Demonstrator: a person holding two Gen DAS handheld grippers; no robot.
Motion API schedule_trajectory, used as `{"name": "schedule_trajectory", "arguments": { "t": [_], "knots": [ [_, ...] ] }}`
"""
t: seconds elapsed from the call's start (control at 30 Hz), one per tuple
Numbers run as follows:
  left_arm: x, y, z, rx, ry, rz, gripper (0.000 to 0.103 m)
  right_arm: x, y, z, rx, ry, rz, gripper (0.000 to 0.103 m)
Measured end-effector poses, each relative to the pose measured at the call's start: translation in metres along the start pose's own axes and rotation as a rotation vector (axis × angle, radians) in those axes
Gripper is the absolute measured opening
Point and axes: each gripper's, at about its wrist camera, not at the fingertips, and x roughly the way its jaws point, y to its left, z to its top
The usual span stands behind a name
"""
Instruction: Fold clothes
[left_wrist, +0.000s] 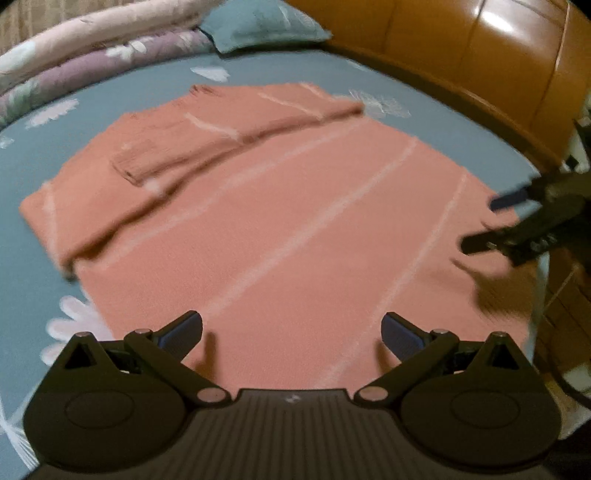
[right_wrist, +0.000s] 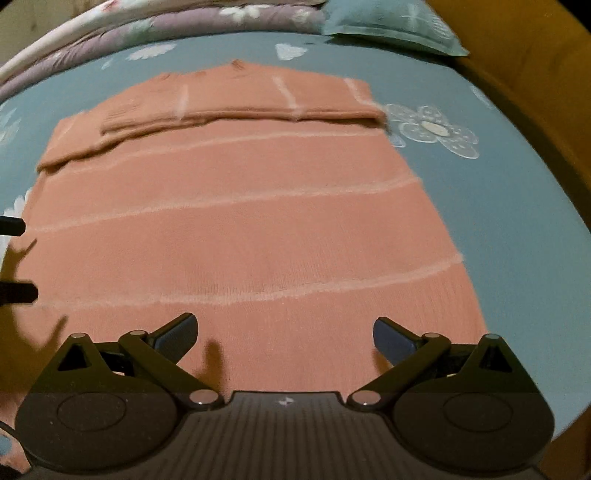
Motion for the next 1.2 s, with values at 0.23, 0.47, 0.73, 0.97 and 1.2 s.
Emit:
{"name": "schedule_trajectory", "arguments": {
  "t": [0.23, 0.47, 0.73, 0.97, 1.2],
  "knots": [
    [0.005, -0.029, -0.034, -0.023, 0.083, 0.078, 0.102, 0.016, -0.019, -0.016, -0.032, 0.011, 0.119, 0.103],
    [-0.018, -0.023, -0.039, -0.187, 0.068, 0.120, 0.102, 0.009, -0.039, -0.007, -0.153, -0.003, 0.163, 0.103],
    [-0.011, -0.032, -0.047, -0.346, 0.055, 0.074, 0.102, 0.028, -0.048, 0.001, -0.220, -0.004, 0.232, 0.103],
    [-0.027, -0.050, -0.044, -0.308, 0.073, 0.136, 0.102, 0.027, -0.062, -0.009, -0.282, -0.023, 0.267, 0.103],
    [-0.025, -0.065, -0.062, -0.387, 0.143, -0.011, 0.102, 0.026, -0.059, -0.009, -0.289, -0.034, 0.263, 0.103]
  ]
}}
